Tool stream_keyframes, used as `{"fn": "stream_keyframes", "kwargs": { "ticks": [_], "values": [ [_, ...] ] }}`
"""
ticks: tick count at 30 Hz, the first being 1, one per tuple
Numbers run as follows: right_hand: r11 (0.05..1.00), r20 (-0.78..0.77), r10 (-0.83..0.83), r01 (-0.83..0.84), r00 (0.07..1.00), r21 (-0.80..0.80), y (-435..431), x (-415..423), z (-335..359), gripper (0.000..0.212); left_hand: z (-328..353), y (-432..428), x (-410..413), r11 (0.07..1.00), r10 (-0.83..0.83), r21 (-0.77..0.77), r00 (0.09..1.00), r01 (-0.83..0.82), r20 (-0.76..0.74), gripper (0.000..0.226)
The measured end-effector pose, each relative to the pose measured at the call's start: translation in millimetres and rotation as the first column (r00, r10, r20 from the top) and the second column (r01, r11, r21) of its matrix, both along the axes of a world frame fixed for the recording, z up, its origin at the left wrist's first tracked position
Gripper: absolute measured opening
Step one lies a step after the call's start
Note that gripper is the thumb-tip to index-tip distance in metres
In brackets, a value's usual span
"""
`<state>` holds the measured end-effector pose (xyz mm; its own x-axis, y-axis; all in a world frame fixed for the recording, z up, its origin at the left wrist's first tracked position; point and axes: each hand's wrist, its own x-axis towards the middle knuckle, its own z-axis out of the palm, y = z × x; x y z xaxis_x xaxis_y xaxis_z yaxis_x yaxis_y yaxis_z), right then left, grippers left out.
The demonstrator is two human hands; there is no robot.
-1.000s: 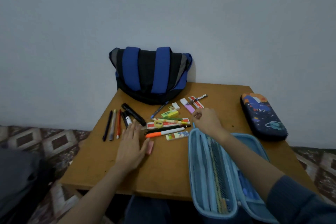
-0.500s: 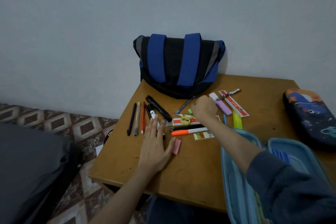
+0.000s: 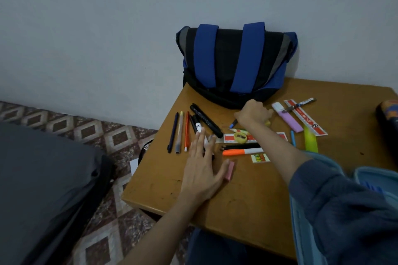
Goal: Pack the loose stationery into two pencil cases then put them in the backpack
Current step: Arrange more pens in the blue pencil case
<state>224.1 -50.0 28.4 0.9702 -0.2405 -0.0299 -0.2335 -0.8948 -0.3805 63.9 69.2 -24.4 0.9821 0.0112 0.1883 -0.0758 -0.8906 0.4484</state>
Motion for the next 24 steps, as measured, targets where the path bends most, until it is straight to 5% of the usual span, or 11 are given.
{"fn": "stream_keyframes", "kwargs": {
  "ticks": [7,13,17,21,24],
  "values": [
    [0.98,-0.145,-0.029,0.056,0.989,0.19,-15,2,16,0.027,2,0,0,1.0,0.008,0.002,1.0,-0.008,0.02,0.085],
    [0.784,-0.312,0.023,0.176,0.95,0.596,-40,-9,29,0.02,5,-1,-1,1.0,0.004,0.011,1.0,-0.005,0.017,0.084],
    [0.733,-0.391,0.127,0.179,0.912,0.656,-61,-31,38,0.023,6,-1,-2,1.0,0.01,0.029,1.0,-0.01,0.014,0.075],
    [0.574,-0.37,0.215,0.19,0.904,0.797,-82,-60,48,0.018,9,-2,-3,0.999,0.016,0.028,1.0,-0.017,0.026,0.074],
    [0.546,-0.277,0.244,0.105,0.929,0.831,-96,-87,56,0.022,13,-6,-7,0.998,-0.001,0.065,0.999,-0.002,0.04,0.068]
  ]
}}
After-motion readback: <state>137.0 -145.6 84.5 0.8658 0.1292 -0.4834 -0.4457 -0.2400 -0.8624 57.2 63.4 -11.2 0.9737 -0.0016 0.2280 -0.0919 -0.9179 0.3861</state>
